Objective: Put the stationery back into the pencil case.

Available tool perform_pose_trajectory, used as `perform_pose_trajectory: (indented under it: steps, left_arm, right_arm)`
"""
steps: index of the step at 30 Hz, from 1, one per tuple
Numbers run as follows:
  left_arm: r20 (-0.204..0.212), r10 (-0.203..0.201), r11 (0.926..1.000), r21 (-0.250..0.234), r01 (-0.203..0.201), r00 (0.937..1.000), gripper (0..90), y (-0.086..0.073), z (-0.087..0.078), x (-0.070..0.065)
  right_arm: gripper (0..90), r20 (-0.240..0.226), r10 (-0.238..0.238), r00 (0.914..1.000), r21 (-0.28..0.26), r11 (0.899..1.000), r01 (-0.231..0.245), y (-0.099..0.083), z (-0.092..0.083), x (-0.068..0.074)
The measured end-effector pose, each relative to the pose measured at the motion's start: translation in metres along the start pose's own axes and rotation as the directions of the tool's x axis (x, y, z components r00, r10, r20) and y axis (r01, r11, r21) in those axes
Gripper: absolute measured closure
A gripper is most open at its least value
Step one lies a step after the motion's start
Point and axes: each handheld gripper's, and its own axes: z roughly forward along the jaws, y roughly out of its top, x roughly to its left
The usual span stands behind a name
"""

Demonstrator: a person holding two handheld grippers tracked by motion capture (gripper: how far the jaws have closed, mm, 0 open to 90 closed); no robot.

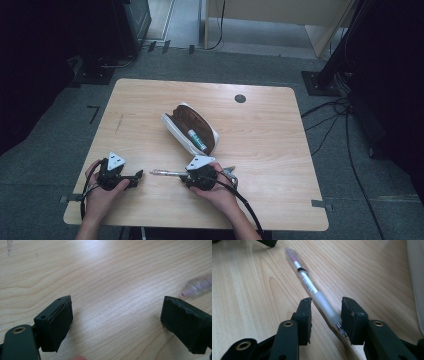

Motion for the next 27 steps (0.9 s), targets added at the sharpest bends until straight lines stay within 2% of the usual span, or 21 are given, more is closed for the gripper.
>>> perform_pose_trajectory:
  steps: [2,5,10,15,17,20,23,27]
  left_arm:
    - [0.011,-0.007,1.0000,0.003,0.007,0.9999,11.1,0.000,0.000,0.001]
    - [0.001,-0.022,0.9998,0.003,0.022,0.9998,10.7,0.000,0.000,0.003]
    - [-0.015,-0.040,0.9992,0.001,0.040,0.9991,10.8,0.000,0.000,0.005]
    - [-0.024,-0.043,0.9990,0.005,0.043,0.9988,10.7,0.000,0.000,0.006]
    - [-0.024,-0.043,0.9991,0.005,0.043,0.9988,10.6,0.000,0.000,0.006]
    - [-0.025,-0.046,0.9989,0.004,0.046,0.9986,10.3,0.000,0.001,0.006]
    - [-0.025,-0.046,0.9989,0.004,0.046,0.9986,10.2,0.000,0.001,0.006]
    - [-0.028,-0.045,0.9990,0.007,0.045,0.9986,10.1,0.000,0.001,0.006]
  right_arm:
    - [62.9,-0.006,-0.002,1.0000,-0.002,1.000,0.002,0.000,0.001,0.000]
    - [70.1,0.001,-0.012,0.9999,-0.009,1.000,0.012,0.000,0.002,0.002]
    - [80.2,-0.018,0.014,0.9997,0.001,1.000,-0.014,0.001,0.002,0.004]
    - [81.0,-0.012,0.046,0.9989,0.022,0.999,-0.045,0.001,-0.001,0.011]
    - [80.3,-0.003,0.034,0.9994,0.019,0.999,-0.034,0.000,-0.001,0.013]
    - [77.3,-0.033,0.053,0.9981,0.012,0.999,-0.052,-0.001,-0.001,0.012]
    - [77.3,-0.048,0.093,0.9945,0.010,0.996,-0.093,-0.001,-0.001,0.009]
    - [80.4,-0.012,0.060,0.9981,0.009,0.998,-0.060,-0.001,-0.001,0.013]
